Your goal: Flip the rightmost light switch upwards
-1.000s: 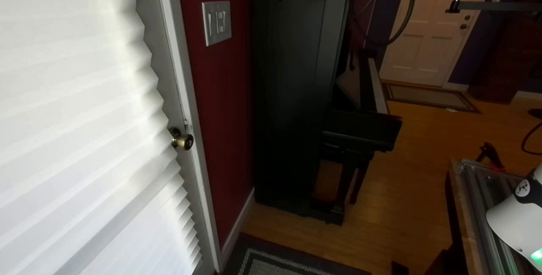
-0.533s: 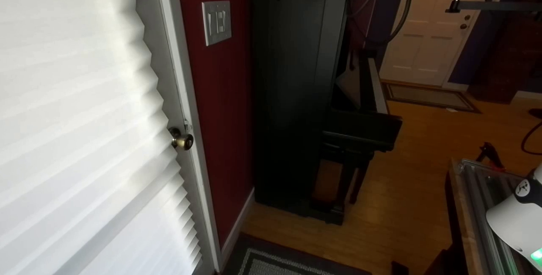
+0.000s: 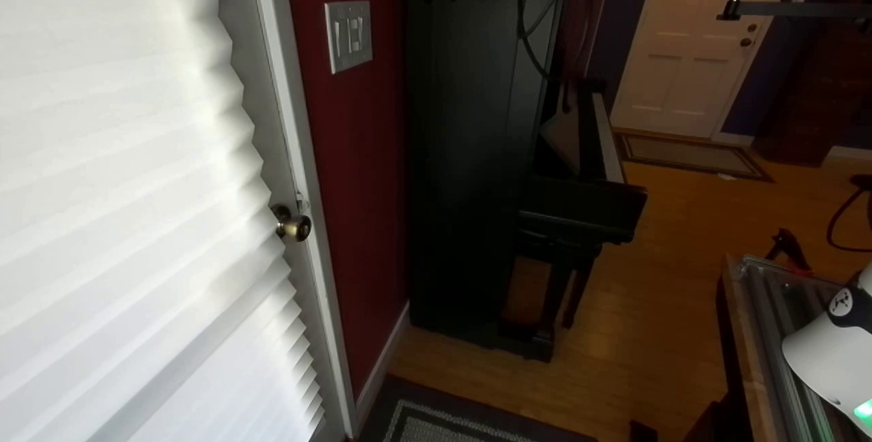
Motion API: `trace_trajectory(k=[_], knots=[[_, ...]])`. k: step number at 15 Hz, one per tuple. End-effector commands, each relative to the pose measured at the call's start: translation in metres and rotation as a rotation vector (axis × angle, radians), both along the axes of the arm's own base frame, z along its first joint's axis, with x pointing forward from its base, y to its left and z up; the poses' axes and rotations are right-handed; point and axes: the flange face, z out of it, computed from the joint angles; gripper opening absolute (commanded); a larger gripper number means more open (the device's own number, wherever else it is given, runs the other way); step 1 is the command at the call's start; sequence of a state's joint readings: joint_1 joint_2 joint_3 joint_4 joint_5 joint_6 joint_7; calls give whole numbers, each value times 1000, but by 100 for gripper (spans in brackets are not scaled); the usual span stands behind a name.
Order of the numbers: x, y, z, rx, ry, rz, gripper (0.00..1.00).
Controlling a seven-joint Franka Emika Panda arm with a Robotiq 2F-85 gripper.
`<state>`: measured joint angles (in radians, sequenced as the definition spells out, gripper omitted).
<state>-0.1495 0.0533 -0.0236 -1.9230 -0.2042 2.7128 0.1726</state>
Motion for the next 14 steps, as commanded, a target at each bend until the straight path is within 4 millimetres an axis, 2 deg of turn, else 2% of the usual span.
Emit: trace_trajectory(k=[1,7,9,14], knots=[[40,-10,-8,-13,-6,41,44],[84,-27,-26,-43,-32,70,3],[98,-32,-29,-58,-55,83,0],[127,-36,-40,-71,-91,103,0]])
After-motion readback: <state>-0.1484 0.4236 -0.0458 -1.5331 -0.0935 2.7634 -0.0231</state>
